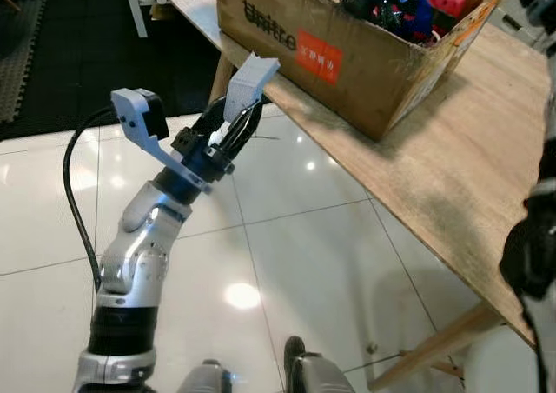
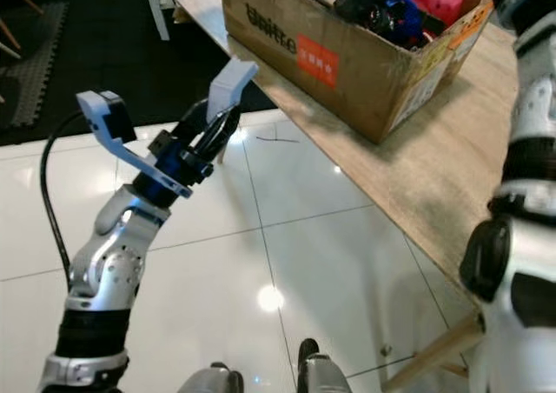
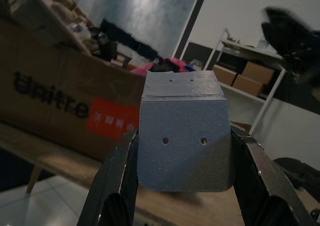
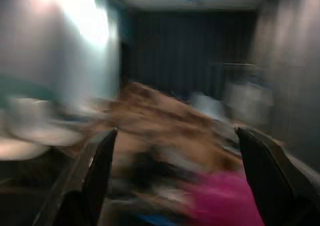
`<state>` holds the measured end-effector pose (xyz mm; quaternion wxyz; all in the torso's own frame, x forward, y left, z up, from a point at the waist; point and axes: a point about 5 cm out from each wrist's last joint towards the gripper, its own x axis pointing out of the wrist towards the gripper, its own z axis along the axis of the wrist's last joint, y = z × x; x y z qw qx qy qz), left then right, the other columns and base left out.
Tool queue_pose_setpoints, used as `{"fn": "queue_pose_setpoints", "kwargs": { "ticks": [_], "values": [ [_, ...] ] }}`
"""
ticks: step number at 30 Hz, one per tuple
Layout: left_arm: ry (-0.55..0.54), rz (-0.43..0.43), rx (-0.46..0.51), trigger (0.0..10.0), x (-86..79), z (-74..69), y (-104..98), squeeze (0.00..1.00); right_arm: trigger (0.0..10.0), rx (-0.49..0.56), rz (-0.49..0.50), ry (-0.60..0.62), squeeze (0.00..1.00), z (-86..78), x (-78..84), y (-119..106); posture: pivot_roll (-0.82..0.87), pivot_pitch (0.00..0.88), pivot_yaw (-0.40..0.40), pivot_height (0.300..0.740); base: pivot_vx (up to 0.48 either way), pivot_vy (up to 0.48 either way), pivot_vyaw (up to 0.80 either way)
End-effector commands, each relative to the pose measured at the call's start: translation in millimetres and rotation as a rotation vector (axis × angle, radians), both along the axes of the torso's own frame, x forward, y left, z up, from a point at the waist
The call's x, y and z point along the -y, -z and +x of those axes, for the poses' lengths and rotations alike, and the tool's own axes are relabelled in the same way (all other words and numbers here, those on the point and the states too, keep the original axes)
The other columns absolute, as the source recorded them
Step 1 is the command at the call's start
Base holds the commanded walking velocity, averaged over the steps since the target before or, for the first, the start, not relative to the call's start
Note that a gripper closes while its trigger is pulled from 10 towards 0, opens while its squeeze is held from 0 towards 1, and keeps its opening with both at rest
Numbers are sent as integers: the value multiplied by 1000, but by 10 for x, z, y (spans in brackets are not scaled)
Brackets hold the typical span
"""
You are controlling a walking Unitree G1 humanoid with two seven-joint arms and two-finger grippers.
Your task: Picking trash to rubbish bin
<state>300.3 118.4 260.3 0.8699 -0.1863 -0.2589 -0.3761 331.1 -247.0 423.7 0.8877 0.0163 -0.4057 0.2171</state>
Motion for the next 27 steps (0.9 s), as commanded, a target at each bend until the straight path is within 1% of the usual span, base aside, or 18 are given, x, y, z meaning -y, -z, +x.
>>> {"fn": "queue_pose_setpoints", "kwargs": {
  "ticks": [1, 2, 3, 4, 6, 7, 9, 10, 12, 15, 16, 18, 19, 21, 22, 25, 26, 27],
  "values": [
    [18, -4, 9, 10000, 31, -1, 10, 0, 10000, 101, -54, -200, 0, -245, -148, -29, 48, 168, -15, 740, 0, 0, 0],
    [18, -9, 10, 10000, 26, 4, 6, 0, 10000, 124, -87, -309, 0, -346, -246, 38, 48, 166, -16, 740, 0, 0, 0],
    [18, -9, 10, 10000, 26, 4, 6, 0, 10000, 124, -87, -309, 0, -346, -246, 38, 48, 166, -16, 740, 0, 0, 0],
    [14, -16, 13, 10000, 14, 11, -2, 0, 10000, 137, -153, -435, 0, -453, -394, 172, 45, 160, -17, 740, 0, 0, 0],
    [-5, -38, 18, 10000, -33, 32, -27, 0, 10000, 71, -231, -589, 0, -515, -609, 438, 43, 157, -21, 740, 0, 0, 0],
    [-5, -38, 18, 10000, -33, 32, -27, 0, 10000, 71, -231, -589, 0, -515, -609, 438, 43, 157, -21, 740, 0, 0, 0],
    [-28, -56, 29, 10000, -90, 52, -58, 0, 10000, -20, -242, -666, 0, -498, -788, 676, 44, 152, -25, 740, 0, 0, 0],
    [-28, -56, 29, 10000, -90, 52, -58, 0, 10000, -20, -242, -666, 0, -498, -788, 676, 44, 152, -25, 740, 0, 0, 0],
    [-63, -68, 45, 10000, -170, 70, -100, 0, 10000, -103, -255, -709, 0, -488, -937, 904, 46, 149, -34, 740, 0, 0, 0],
    [-127, -77, 57, 10000, -302, 102, -141, 0, 10000, -184, -257, -720, 0, -469, -1026, 1119, 46, 148, -34, 740, 0, 0, 0],
    [-127, -77, 57, 10000, -302, 102, -141, 0, 10000, -184, -257, -720, 0, -469, -1026, 1119, 46, 148, -34, 740, 0, 0, 0],
    [-184, -89, 58, 10000, -426, 139, -161, 0, 10000, -275, -253, -710, 0, -450, -1064, 1280, 45, 146, -35, 740, 0, 0, 0],
    [-184, -89, 58, 10000, -426, 139, -161, 0, 10000, -275, -253, -710, 0, -450, -1064, 1280, 45, 146, -35, 740, 0, 0, 0],
    [-247, -101, 55, 10000, -527, 170, -169, 0, 10000, -419, -270, -658, 0, -358, -1126, 1564, 44, 146, -35, 740, 0, 0, 0],
    [-266, -108, 53, 10000, -554, 179, -170, 0, 10000, -469, -283, -642, 0, -335, -1154, 1679, 44, 146, -35, 740, 0, 0, 0],
    [-299, -101, 47, 10000, -595, 201, -152, 0, 10000, -607, -292, -607, 0, -282, -1245, 2032, 40, 144, -35, 740, 0, 0, 0],
    [-308, -94, 42, 10000, -598, 211, -134, 0, 10000, -683, -299, -557, 0, -232, -1285, 2220, 38, 143, -34, 740, 0, 0, 0],
    [-308, -94, 42, 10000, -598, 211, -134, 0, 10000, -683, -299, -557, 0, -232, -1285, 2220, 38, 143, -34, 740, 0, 0, 0]
  ]
}}
